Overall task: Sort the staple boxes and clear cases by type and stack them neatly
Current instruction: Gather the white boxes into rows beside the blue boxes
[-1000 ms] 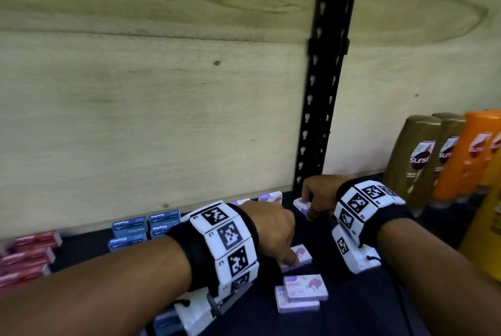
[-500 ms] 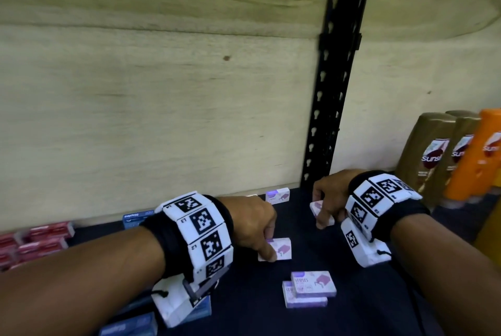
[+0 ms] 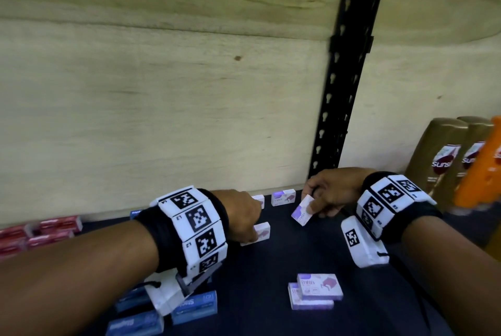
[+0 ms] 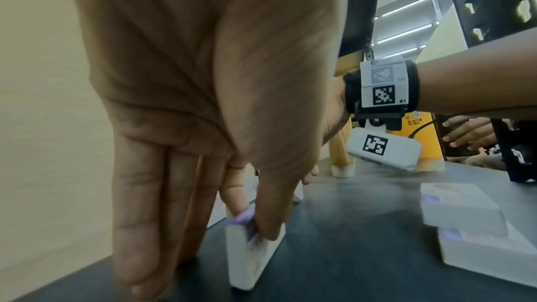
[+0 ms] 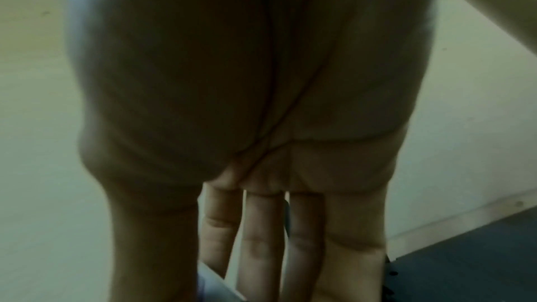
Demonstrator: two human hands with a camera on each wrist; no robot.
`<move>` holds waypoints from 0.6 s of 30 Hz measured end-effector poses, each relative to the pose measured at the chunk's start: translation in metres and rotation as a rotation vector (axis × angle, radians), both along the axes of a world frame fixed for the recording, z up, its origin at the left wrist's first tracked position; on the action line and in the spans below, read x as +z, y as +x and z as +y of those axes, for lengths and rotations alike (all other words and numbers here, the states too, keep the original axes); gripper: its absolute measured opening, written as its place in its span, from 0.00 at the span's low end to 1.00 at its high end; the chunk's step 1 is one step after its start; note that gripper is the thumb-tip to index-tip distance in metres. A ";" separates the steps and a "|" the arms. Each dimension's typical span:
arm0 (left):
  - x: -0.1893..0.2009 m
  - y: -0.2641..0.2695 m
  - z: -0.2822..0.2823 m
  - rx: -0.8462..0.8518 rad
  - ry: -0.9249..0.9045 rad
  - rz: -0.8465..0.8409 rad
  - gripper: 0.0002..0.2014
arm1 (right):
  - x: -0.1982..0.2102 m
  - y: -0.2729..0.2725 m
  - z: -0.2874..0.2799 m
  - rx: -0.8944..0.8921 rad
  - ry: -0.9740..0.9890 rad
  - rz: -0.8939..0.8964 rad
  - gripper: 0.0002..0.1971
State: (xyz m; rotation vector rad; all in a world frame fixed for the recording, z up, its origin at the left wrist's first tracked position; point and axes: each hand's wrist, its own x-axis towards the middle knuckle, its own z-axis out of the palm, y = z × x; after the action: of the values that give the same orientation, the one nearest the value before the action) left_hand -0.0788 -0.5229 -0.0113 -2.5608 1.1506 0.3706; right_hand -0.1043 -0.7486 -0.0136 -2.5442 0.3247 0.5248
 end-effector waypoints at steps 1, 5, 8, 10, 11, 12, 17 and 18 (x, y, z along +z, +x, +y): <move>-0.001 0.000 -0.001 0.009 -0.001 -0.013 0.16 | 0.001 0.001 0.000 0.022 -0.050 -0.015 0.09; -0.003 0.001 -0.003 0.002 -0.031 -0.020 0.18 | 0.006 -0.003 0.002 0.061 -0.256 -0.003 0.08; -0.002 0.002 -0.005 -0.019 -0.006 -0.005 0.19 | 0.004 -0.004 0.004 0.042 -0.290 0.015 0.06; 0.001 0.006 -0.005 -0.034 0.016 0.025 0.17 | 0.002 -0.003 0.006 0.040 -0.262 0.019 0.08; 0.003 0.008 -0.005 -0.040 0.028 0.039 0.15 | 0.002 -0.002 0.007 0.045 -0.262 0.020 0.09; 0.004 0.009 -0.005 -0.042 0.038 0.048 0.12 | 0.001 -0.001 0.008 0.058 -0.269 0.020 0.09; -0.002 0.009 -0.008 -0.087 -0.049 -0.046 0.07 | -0.003 0.002 0.009 0.108 -0.299 0.002 0.09; -0.003 0.009 -0.009 -0.093 -0.072 -0.062 0.07 | -0.004 0.002 0.009 0.107 -0.293 0.000 0.08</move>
State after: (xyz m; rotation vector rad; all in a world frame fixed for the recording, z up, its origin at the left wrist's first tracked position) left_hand -0.0694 -0.5319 -0.0147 -2.5495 1.2762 0.2297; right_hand -0.1021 -0.7400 -0.0175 -2.8580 0.2838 0.5526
